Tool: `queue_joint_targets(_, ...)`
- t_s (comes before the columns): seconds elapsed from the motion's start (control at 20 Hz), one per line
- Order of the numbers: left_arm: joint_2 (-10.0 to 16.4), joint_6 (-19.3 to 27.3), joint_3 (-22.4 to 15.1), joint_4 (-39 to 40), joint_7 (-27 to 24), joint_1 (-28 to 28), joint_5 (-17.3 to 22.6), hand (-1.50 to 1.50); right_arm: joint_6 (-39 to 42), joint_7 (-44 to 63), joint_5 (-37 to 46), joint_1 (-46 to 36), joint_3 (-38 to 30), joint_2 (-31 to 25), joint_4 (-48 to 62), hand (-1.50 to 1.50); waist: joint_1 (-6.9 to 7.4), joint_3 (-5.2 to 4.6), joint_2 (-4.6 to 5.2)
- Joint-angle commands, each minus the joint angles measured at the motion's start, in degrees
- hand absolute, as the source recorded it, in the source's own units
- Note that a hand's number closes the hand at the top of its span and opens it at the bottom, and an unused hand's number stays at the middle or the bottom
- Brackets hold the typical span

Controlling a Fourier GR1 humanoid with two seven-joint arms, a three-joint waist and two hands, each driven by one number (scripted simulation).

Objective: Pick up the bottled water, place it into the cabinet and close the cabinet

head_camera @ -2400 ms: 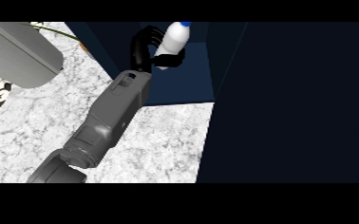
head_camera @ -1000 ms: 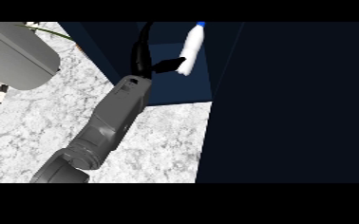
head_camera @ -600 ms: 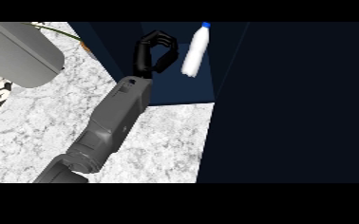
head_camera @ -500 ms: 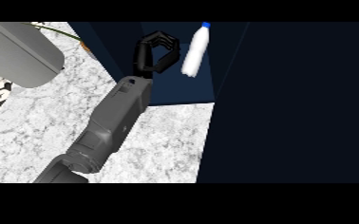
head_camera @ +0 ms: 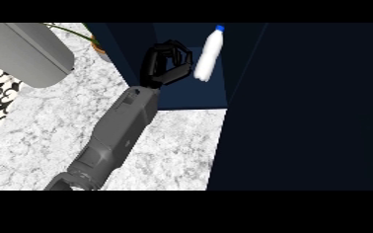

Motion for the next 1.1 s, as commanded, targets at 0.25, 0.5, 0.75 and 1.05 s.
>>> queue_joint_targets(0.25, 1.4, -3.8, -3.2, -21.7, 7.9, 14.6, 5.2, 1.50, -1.2, 2.7, 4.4, 3.4, 0.8, -3.9, -7.2, -1.50, 3.43, 0.05, -1.50)
queue_joint_targets(0.5, 3.5, -2.9, -6.7, -35.7, 10.4, 26.1, 6.0, 1.50, -0.1, 1.2, 2.2, 4.3, -0.9, -6.8, -7.8, -1.50, 3.32, 0.12, -1.19)
queue_joint_targets(0.75, 6.5, -1.8, -11.8, -53.3, 14.4, 40.5, 5.5, 1.50, 1.8, 2.5, 1.1, 1.5, 0.9, -7.3, -5.4, 1.50, 4.19, 0.12, -1.09)
queue_joint_targets(1.05, 10.5, -2.7, -14.8, -67.4, 14.6, 54.4, 6.1, 1.50, 7.6, 7.8, -2.0, -5.8, 6.9, -6.4, -6.3, 1.50, 4.89, 0.02, -0.82)
